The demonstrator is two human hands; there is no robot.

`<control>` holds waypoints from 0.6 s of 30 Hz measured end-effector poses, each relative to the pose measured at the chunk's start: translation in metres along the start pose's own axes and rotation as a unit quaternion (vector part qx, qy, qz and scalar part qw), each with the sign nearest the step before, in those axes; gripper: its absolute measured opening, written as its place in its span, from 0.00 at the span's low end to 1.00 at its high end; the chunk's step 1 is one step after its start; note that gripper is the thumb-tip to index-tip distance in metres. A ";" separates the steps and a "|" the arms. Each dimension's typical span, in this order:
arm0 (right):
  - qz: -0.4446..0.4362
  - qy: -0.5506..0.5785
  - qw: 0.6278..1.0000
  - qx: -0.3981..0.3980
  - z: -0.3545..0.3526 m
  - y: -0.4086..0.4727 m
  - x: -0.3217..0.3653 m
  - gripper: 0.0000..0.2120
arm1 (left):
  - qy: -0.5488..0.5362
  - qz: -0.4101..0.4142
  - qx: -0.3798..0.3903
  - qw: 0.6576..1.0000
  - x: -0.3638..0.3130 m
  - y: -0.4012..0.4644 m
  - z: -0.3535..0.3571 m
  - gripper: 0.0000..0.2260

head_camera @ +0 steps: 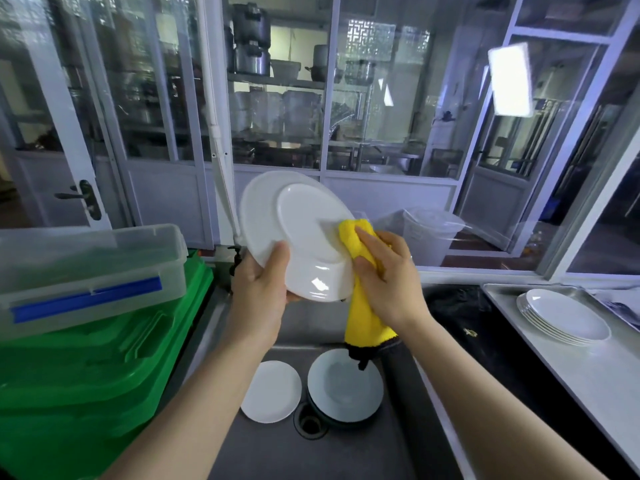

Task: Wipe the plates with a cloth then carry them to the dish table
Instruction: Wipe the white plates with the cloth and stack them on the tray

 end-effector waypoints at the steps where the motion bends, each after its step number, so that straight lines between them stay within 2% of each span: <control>1: -0.016 -0.006 1.000 0.003 0.003 -0.003 0.009 0.20 | 0.013 0.003 -0.002 1.000 -0.001 0.002 0.001 0.09; 5: -0.144 0.001 0.989 0.047 0.019 -0.027 0.053 0.21 | 0.066 0.028 -0.030 0.997 -0.006 0.003 -0.001 0.12; 8: -0.148 0.030 0.988 0.041 0.011 -0.029 0.048 0.21 | 0.096 0.035 -0.012 0.995 -0.005 -0.003 0.001 0.16; 12: -0.014 0.027 1.000 -0.006 -0.002 -0.014 0.002 0.20 | 0.129 0.052 0.016 0.990 -0.012 -0.009 0.005 0.11; 14: 0.069 0.064 0.995 -0.044 -0.012 -0.004 -0.021 0.19 | 0.148 0.086 0.038 0.984 -0.021 -0.011 0.008 0.09; 18: 0.196 0.188 0.956 -0.113 -0.029 0.012 -0.044 0.16 | 0.247 0.199 0.119 0.941 -0.038 -0.024 0.023 0.20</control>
Point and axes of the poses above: each hand's wrist, its own y-axis towards the middle knuckle, its own z-axis out of the palm, x = y × z, the point moved 10 cm from there along y, towards the middle knuckle, and after that the axes turned 10 degrees about y, right-handed, at the moved point
